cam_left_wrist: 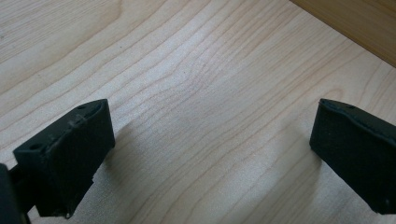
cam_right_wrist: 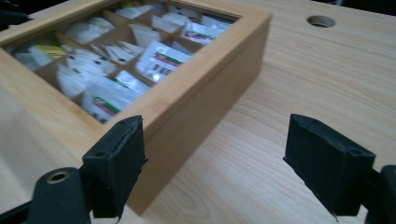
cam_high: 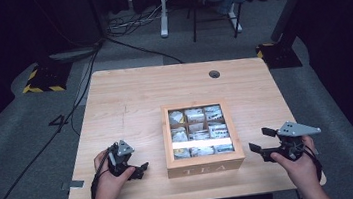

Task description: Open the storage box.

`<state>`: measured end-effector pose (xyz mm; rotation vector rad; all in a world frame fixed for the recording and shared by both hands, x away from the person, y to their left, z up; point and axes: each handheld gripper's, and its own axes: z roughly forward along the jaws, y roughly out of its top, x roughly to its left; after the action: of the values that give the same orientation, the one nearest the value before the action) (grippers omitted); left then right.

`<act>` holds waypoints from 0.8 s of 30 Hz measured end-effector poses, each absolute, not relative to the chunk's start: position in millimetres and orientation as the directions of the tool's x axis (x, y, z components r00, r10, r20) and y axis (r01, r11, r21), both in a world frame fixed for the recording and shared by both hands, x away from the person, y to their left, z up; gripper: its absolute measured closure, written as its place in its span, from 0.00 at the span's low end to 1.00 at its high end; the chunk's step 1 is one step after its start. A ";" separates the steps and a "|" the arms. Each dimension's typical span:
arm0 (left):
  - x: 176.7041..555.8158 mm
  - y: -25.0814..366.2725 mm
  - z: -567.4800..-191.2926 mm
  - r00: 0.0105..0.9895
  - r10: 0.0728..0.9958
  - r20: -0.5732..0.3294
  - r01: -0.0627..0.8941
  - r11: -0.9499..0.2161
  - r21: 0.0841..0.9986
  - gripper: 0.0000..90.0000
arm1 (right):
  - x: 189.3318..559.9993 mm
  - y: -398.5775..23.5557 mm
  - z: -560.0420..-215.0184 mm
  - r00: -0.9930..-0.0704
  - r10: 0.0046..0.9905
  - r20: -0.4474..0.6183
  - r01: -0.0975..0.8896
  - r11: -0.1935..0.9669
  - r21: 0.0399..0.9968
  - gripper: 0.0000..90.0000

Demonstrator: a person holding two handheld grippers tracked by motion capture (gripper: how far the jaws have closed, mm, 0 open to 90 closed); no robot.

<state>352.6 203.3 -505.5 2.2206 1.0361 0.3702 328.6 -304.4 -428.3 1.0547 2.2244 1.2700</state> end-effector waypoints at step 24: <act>352.6 203.3 -505.5 0.648 0.762 -0.018 0.578 -0.476 0.663 0.00 | 319.3 -256.4 -443.6 -0.764 0.638 0.098 0.420 0.377 0.825 0.20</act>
<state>352.6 203.3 -505.5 2.2208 1.0359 0.3702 319.3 -256.4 -443.6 0.9420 2.4003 1.3323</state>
